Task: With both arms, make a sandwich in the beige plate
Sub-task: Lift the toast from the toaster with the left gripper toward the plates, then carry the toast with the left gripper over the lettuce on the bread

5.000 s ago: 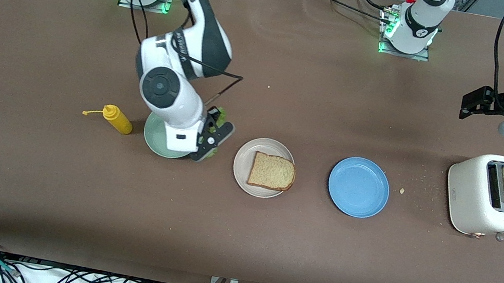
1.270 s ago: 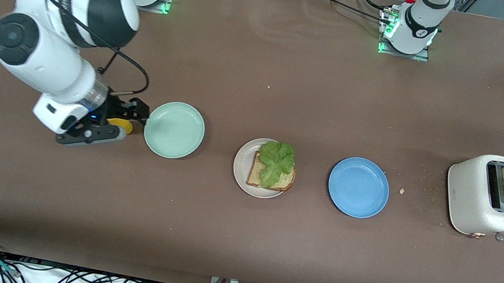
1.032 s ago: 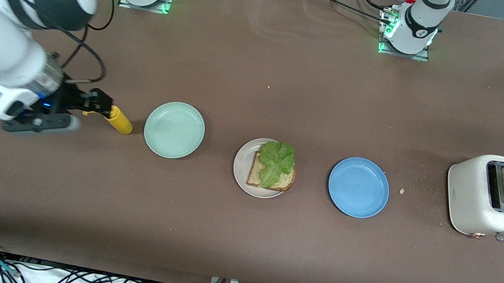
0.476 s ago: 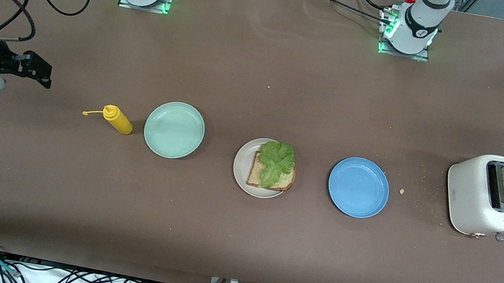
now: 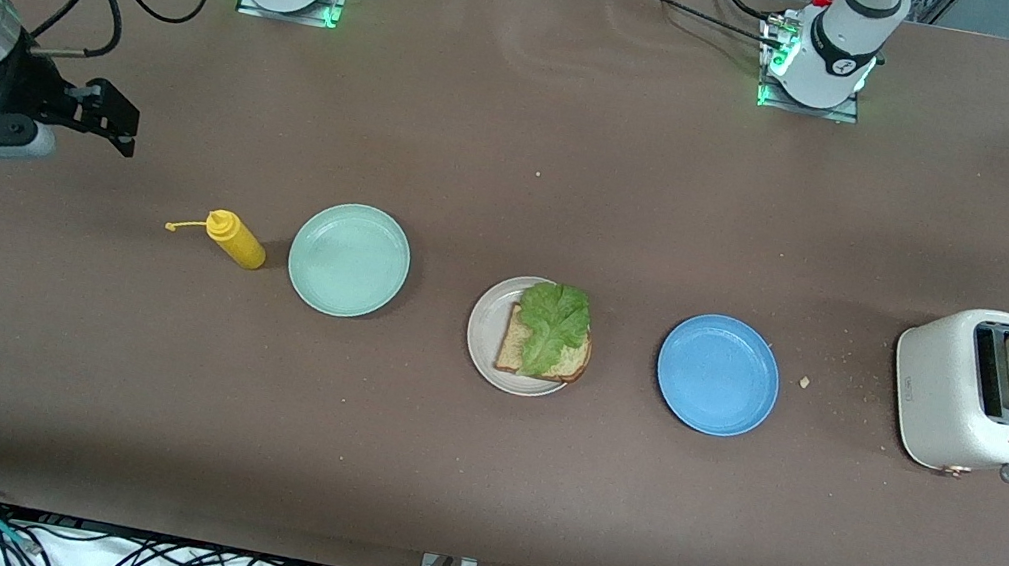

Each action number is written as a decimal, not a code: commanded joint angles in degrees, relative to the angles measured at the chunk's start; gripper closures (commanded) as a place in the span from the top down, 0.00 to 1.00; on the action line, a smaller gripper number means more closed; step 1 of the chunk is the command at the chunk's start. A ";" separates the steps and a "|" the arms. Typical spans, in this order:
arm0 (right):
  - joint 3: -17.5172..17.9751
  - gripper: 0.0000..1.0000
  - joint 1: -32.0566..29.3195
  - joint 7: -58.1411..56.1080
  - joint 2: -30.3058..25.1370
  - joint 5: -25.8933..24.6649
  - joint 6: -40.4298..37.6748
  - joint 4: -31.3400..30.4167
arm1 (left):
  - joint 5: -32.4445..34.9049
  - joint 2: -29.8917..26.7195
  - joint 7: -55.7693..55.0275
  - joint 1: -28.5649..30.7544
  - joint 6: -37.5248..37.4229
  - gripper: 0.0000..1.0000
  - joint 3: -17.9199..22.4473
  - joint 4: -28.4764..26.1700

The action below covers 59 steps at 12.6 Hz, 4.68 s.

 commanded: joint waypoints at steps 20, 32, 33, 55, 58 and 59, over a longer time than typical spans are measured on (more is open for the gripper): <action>-6.32 1.00 0.57 0.23 -2.59 -1.97 -0.84 -0.99 | -19.29 5.96 -7.20 -10.71 -12.03 0.00 -19.99 14.11; -6.06 1.00 1.71 -1.79 -1.19 -2.07 -5.85 2.01 | -46.01 17.73 -0.87 -6.56 -10.89 0.00 -19.99 14.20; -6.06 1.00 1.71 -1.88 -1.27 -1.89 -6.11 2.01 | -47.59 19.13 -0.87 -8.57 -10.45 0.00 -19.99 14.29; -6.14 1.00 1.98 -2.06 -1.45 -1.10 -9.36 3.07 | -62.90 40.86 21.01 -22.74 10.47 0.55 -19.73 20.79; -6.23 1.00 1.71 -2.06 -1.27 -1.28 -9.36 3.15 | -62.37 40.16 24.44 -21.78 10.47 1.00 -19.73 20.70; -6.23 1.00 1.80 -1.88 -1.01 -1.54 -9.27 3.15 | -62.28 39.89 24.53 -21.69 10.47 1.00 -19.73 20.71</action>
